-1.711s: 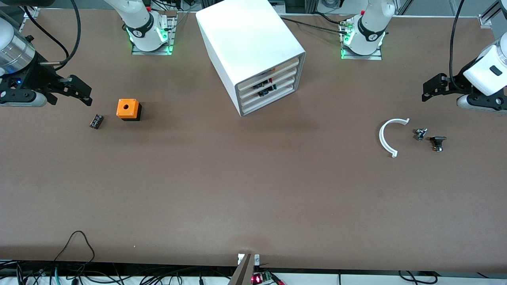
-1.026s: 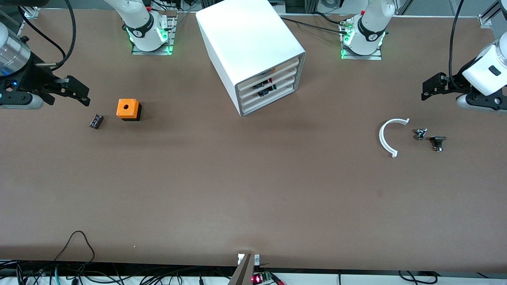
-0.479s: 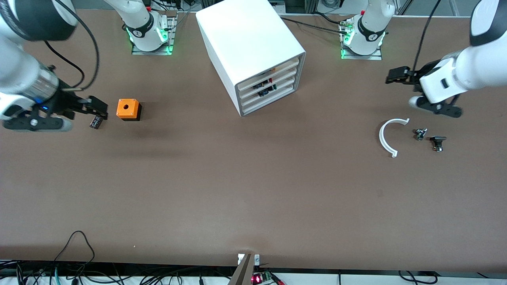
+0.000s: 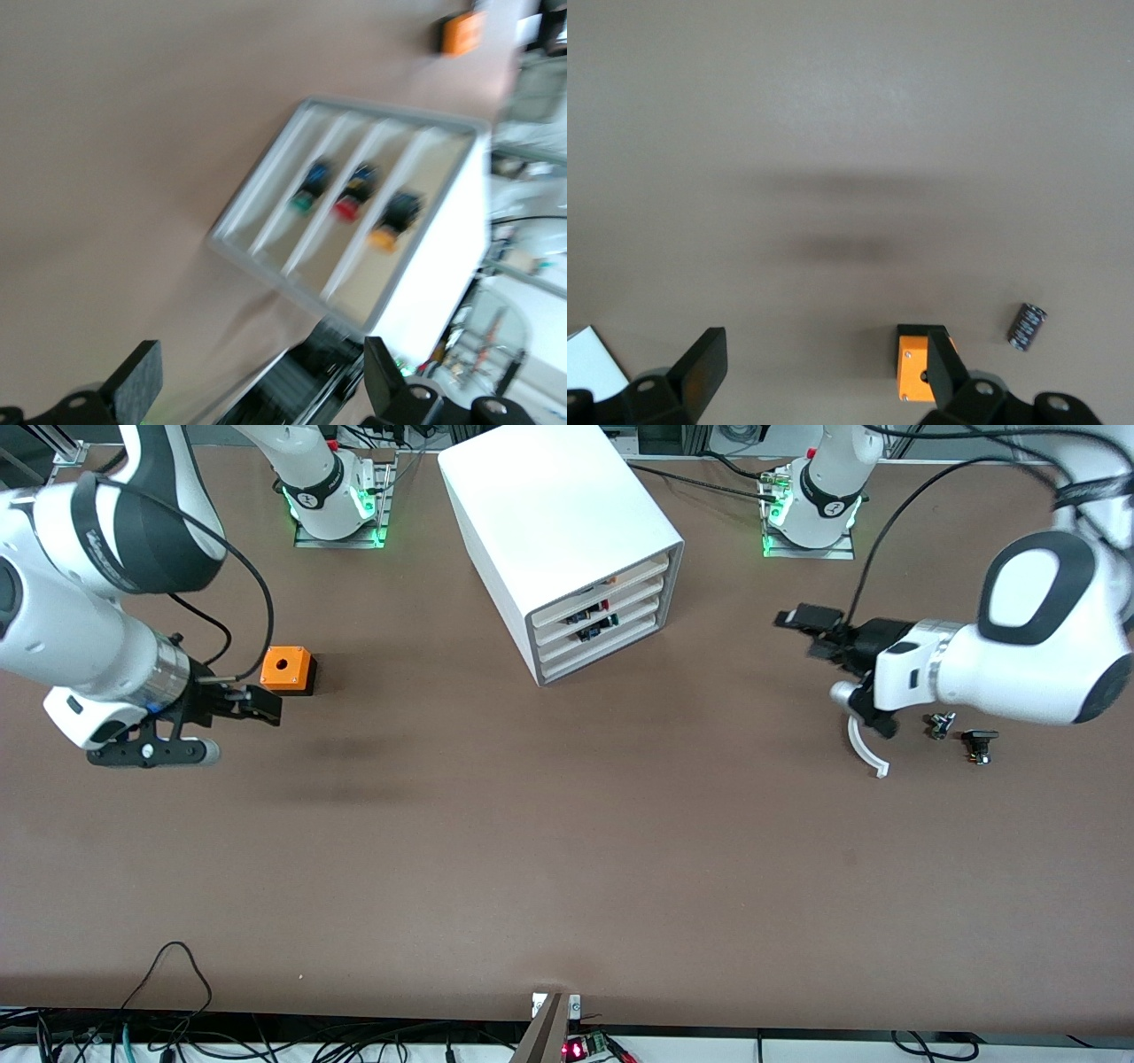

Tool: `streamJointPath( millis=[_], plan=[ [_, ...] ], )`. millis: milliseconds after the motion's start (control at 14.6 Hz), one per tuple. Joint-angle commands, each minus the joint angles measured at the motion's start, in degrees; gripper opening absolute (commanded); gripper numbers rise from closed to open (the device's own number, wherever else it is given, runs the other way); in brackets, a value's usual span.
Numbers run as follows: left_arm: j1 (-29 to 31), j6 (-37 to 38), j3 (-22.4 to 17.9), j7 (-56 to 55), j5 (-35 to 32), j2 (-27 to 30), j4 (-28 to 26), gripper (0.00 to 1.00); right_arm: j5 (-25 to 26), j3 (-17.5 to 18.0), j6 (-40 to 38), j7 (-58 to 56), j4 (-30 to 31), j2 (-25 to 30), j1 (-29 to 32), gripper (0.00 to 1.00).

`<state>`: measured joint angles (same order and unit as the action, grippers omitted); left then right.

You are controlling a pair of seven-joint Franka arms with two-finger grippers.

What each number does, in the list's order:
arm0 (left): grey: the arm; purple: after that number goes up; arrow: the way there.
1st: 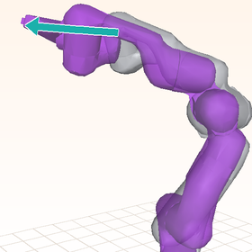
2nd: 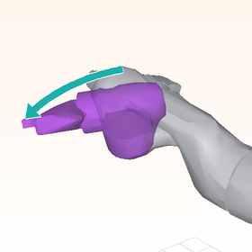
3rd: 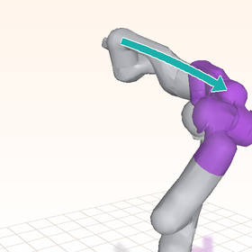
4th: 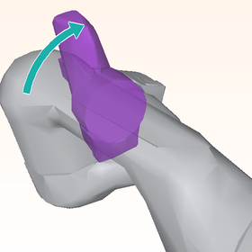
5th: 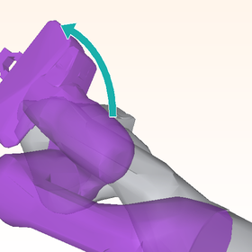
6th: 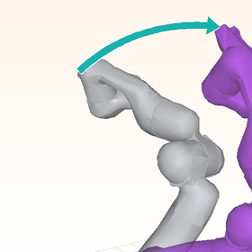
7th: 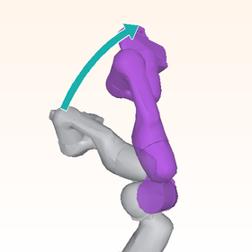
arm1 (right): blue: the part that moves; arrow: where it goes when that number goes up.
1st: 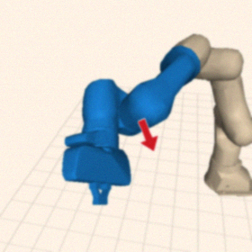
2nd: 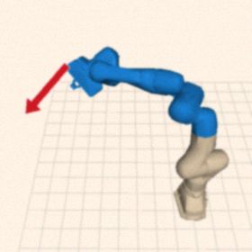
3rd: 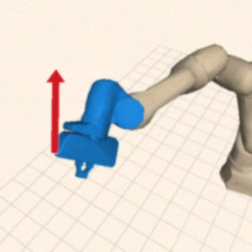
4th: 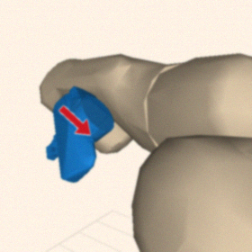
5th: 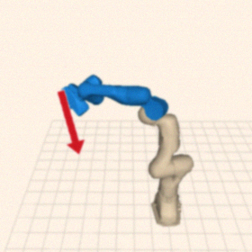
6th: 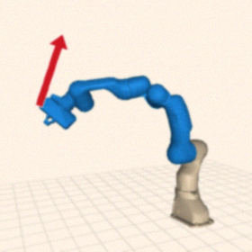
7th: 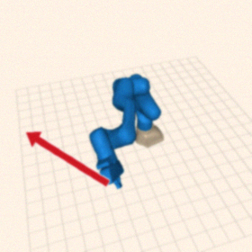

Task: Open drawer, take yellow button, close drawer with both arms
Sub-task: 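Reach the left gripper to the drawer handle and grasp it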

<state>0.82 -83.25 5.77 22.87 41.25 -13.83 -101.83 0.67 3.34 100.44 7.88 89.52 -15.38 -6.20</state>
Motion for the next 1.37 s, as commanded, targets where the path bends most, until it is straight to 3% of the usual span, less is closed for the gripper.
streamJointPath(
  millis=[0,137,479,616,753,958,1300],
  plan=[
    [0.3,-12.5,4.0,8.3,12.7,5.2,-13.4,0.99,-1.1,0.0,0.5,-0.6,-1.5,-2.3,-0.2,1.00],
    [0.8,-20.3,9.0,11.8,21.3,7.8,-20.9,0.94,-1.1,0.1,0.4,-0.6,-1.5,-3.3,-0.4,1.00],
    [0.1,-20.3,10.0,27.2,33.3,7.3,-31.4,0.87,-2.1,0.1,1.9,-0.7,-0.9,-4.9,-0.6,1.00],
    [0.8,-20.4,13.0,27.7,33.9,7.3,-33.1,0.82,-2.2,0.1,3.4,-0.7,-1.3,-4.9,-0.6,1.00],
    [0.5,-20.4,13.6,28.2,34.6,7.1,-34.2,0.69,-4.5,0.1,4.3,-0.7,-1.6,-5.0,-0.6,1.00],
    [0.4,-20.6,15.4,29.8,37.0,6.6,-35.7,0.69,-5.5,0.0,5.4,0.2,-1.9,-5.1,-0.7,1.00],
    [0.5,-20.7,18.3,32.9,39.7,5.8,-37.7,0.51,-5.5,0.0,5.2,2.7,-6.6,-6.7,-2.3,1.00]
  ],
)
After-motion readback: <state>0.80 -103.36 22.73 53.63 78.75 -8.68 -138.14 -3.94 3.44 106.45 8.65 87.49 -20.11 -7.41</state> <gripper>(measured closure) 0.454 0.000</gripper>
